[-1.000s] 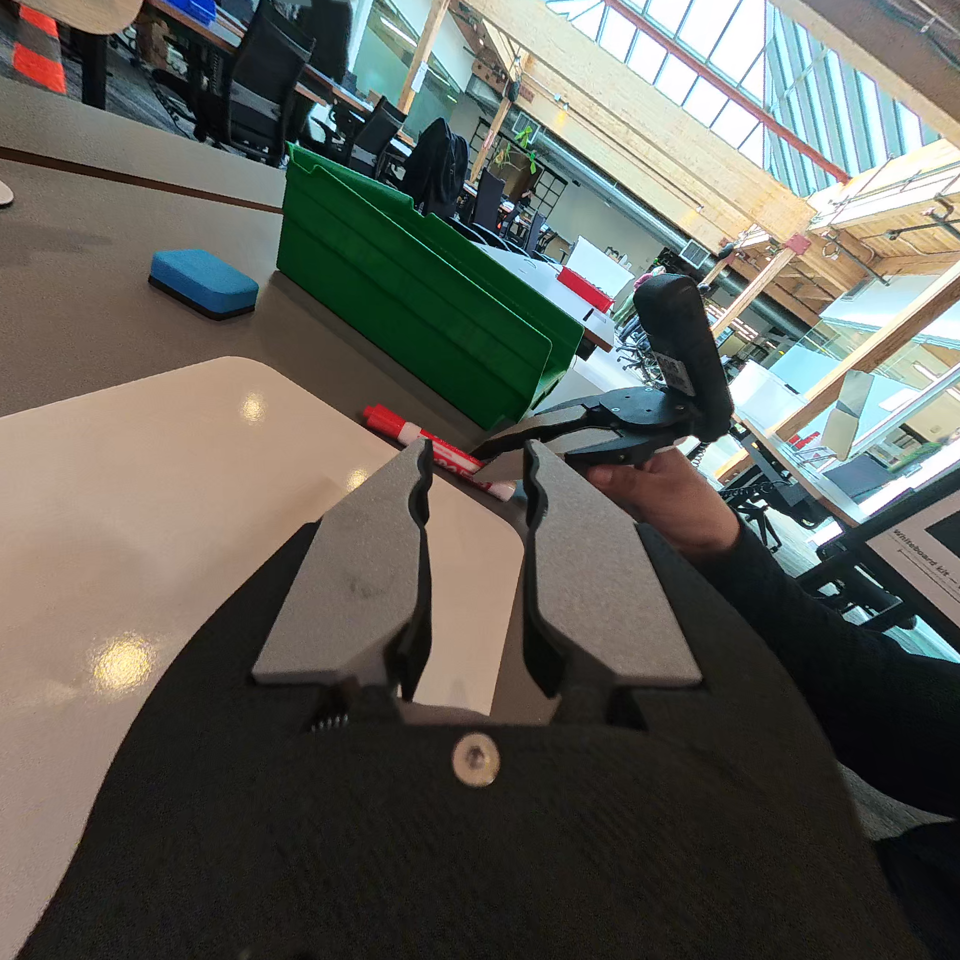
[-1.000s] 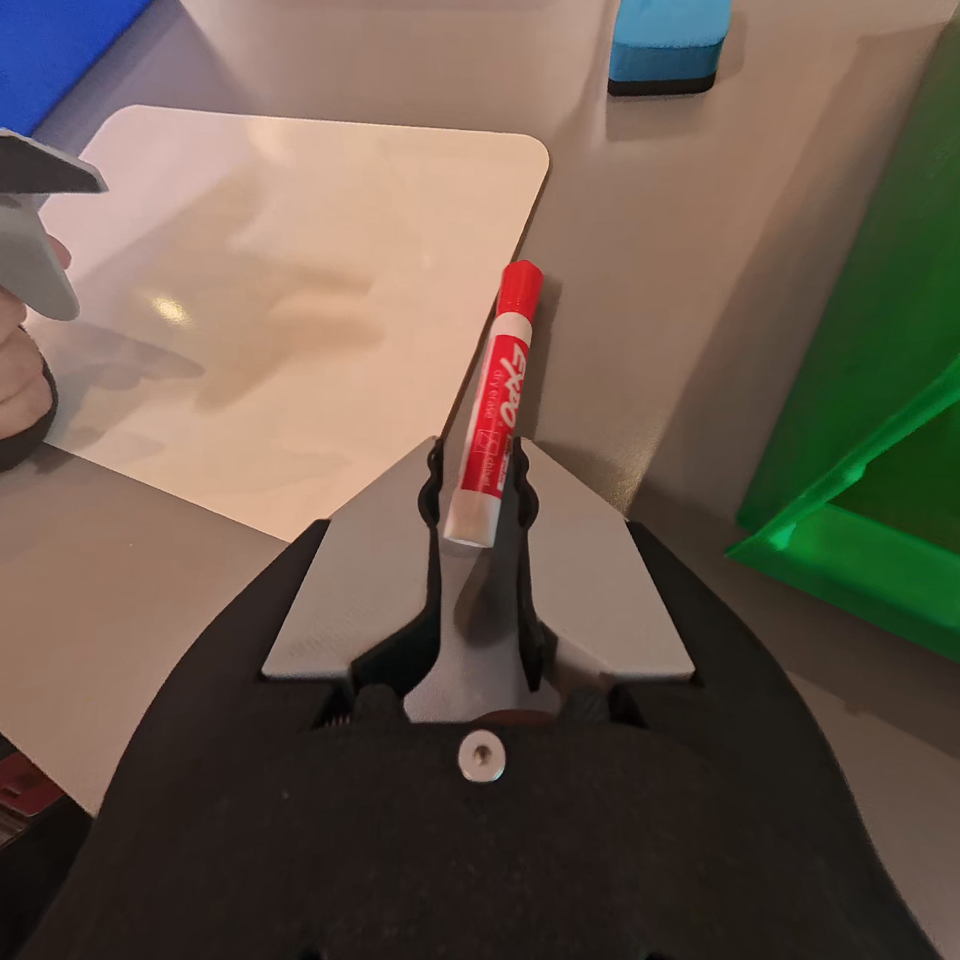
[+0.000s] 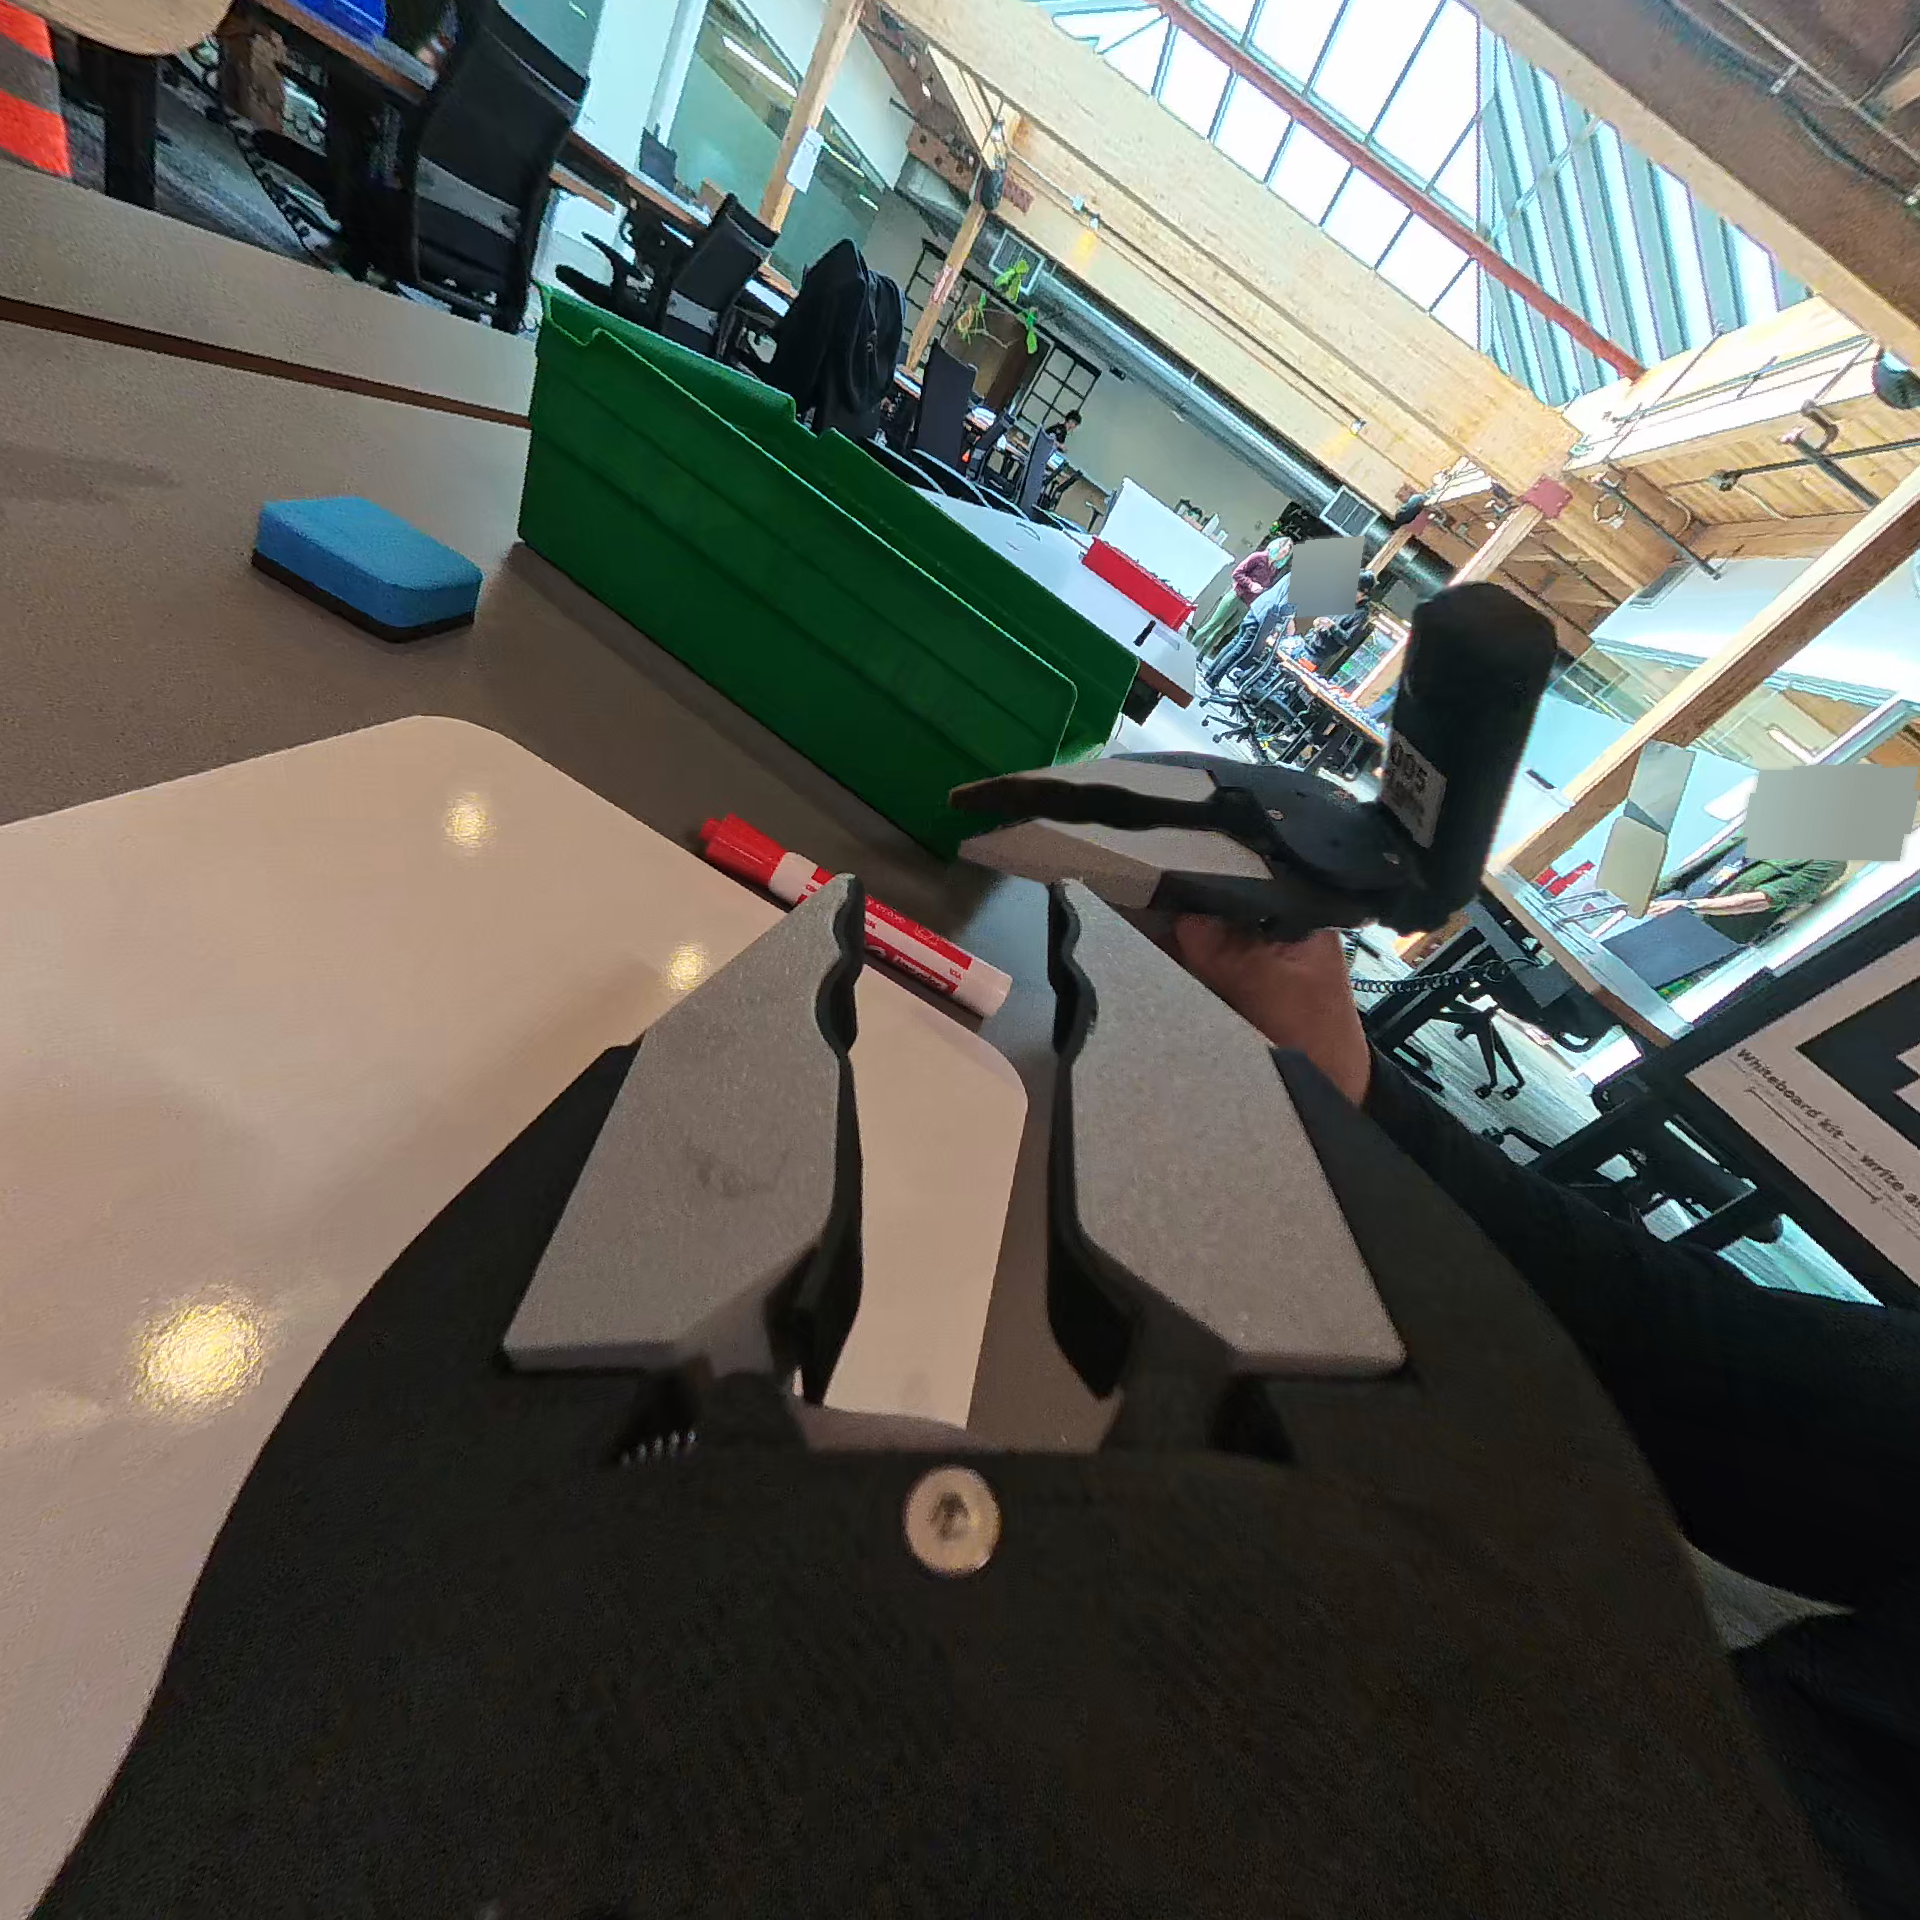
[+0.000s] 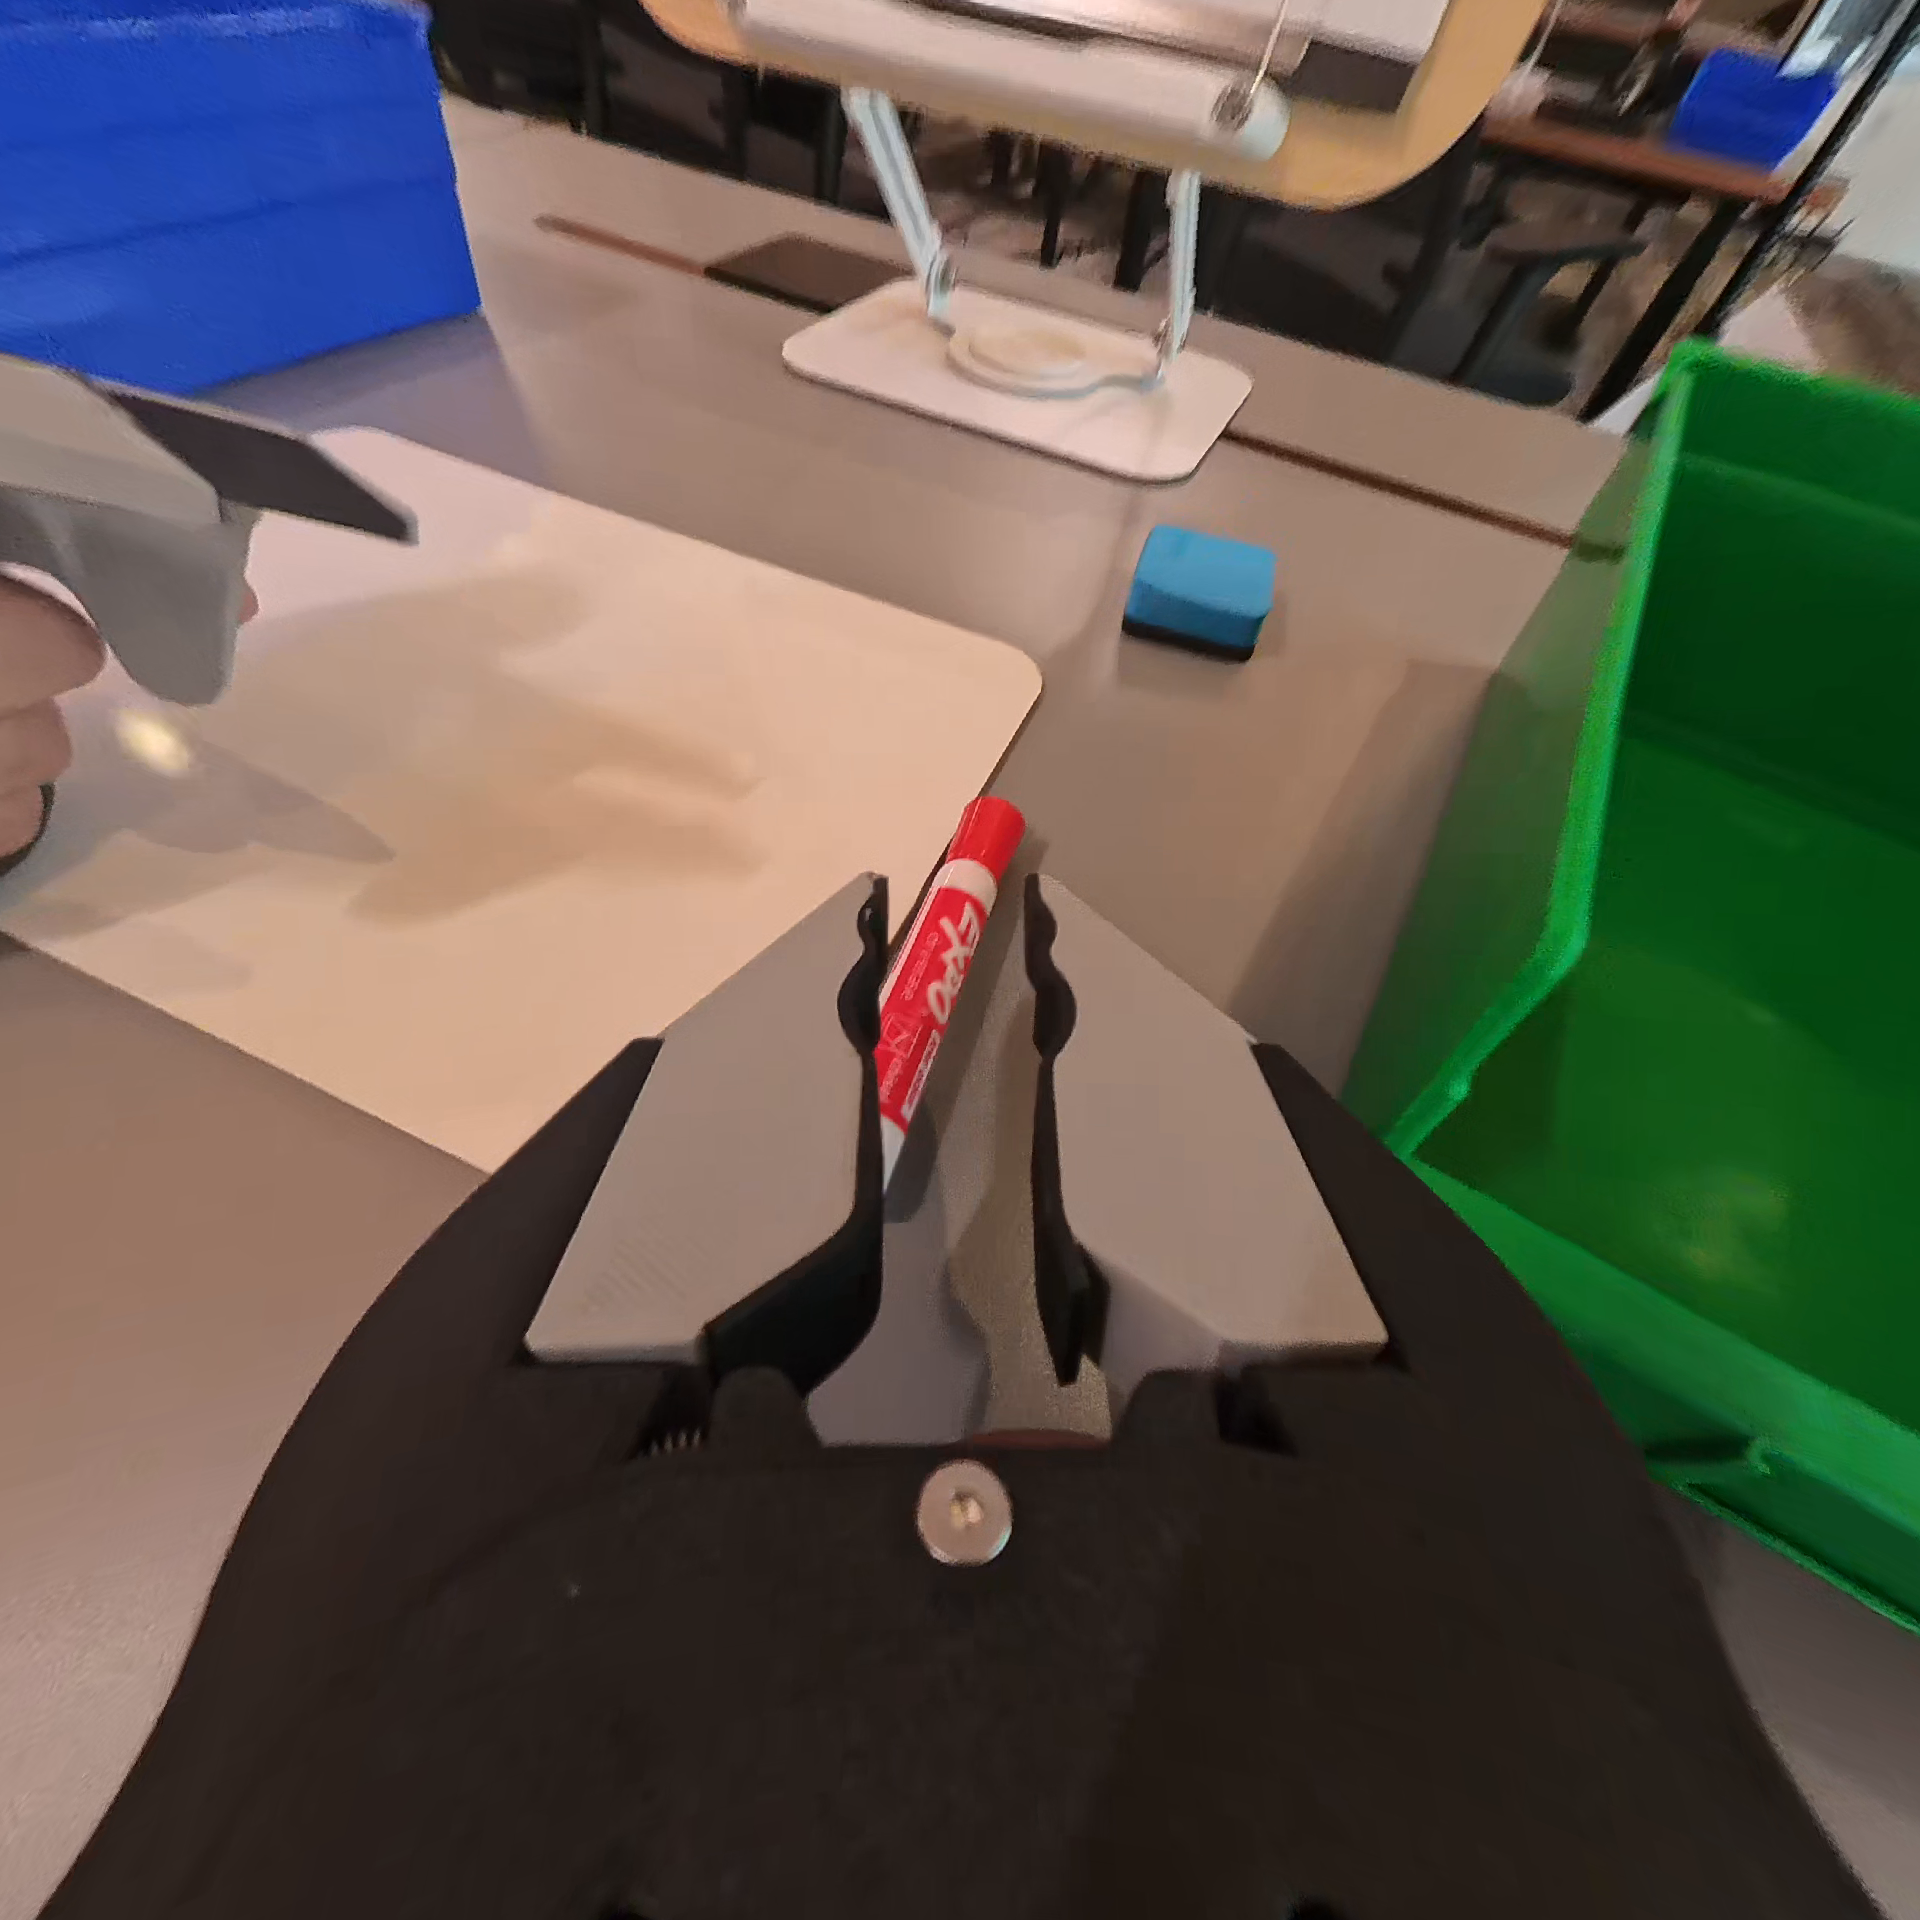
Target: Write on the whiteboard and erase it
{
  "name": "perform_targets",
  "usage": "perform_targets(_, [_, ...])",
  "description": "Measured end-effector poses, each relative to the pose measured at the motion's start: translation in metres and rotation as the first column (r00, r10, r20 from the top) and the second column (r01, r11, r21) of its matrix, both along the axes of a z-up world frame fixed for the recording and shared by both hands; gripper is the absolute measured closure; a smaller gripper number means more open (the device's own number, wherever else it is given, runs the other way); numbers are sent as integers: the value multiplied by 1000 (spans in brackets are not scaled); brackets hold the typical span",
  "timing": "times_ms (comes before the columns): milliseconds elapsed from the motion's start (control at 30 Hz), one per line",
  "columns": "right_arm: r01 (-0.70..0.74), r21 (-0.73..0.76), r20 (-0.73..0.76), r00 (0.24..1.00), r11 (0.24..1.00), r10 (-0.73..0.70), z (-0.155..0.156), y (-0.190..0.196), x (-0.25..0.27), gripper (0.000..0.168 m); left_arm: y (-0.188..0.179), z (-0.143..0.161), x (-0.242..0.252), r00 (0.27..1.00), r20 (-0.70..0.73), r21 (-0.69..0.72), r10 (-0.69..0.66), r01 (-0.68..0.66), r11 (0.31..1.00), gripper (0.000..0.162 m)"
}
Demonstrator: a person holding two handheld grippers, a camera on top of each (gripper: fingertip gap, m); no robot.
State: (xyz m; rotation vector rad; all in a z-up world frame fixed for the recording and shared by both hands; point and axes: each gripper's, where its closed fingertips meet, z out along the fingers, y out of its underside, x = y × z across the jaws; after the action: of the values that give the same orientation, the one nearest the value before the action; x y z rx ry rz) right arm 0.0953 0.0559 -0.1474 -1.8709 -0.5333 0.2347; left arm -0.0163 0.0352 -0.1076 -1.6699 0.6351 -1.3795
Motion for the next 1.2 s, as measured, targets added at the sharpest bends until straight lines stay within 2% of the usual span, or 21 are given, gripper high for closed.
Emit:
perform_targets(100, [13, 57, -17, 1000, 998, -12, 9, -1, 3, 147, -2, 0, 1, 1000, -3, 2, -9, 9, 1000, 129])
perform_targets(233, [2, 18, -19, 1000, 1000, -2, 4, 1, 1, 138, -8, 1, 5, 999, -23, 47, -27, 28, 999, 126])
perform_targets(300, [-2, 20, -31, 1000, 1000, 2, 5, 0, 1, 138, -20, 6, 9, 997, -22, 81, -72, 74, 994, 117])
perform_targets(367, [-8, 16, -42, 999, 1000, 9, 5, 0, 1, 138, -48, 19, 14, 977, 37, 83, -212, 208, 975, 103])
perform_targets(467, [-21, 7, -55, 998, 1000, 22, 5, 0, 0, 138, -82, 44, 9, 929, 103, 111, -356, 345, 932, 101])
perform_targets(533, [-27, 0, -60, 998, 1000, 27, 4, 0, 0, 137, -97, 68, -4, 913, 122, 174, -390, 368, 914, 99])
perform_targets(600, [-33, -3, -62, 997, 999, 33, 4, -1, -1, 137, -101, 95, -22, 922, 131, 229, -365, 330, 916, 99])
perform_targets(700, [-36, -1, -64, 997, 999, 36, 4, -1, -2, 137, -88, 138, -57, 957, 156, 265, -246, 199, 943, 98])
perform_targets(800, [-39, 1, -63, 997, 999, 39, 5, -2, -2, 137, -52, 171, -106, 985, 175, 237, -1, -41, 971, 99])
perform_targets(933, [-39, 9, -59, 997, 999, 39, 5, -2, -2, 137, -5, 193, -190, 920, 167, 171, 354, -381, 909, 100])
perform_targets(1033, [-38, 10, -50, 998, 999, 38, 5, -2, -3, 136, 23, 181, -250, 835, 41, 127, 548, -549, 826, 100])
perform_targets(1200, [-31, 3, -35, 999, 1000, 31, 3, -1, -3, 135, 53, 128, -322, 696, -222, 101, 683, -680, 726, 97])
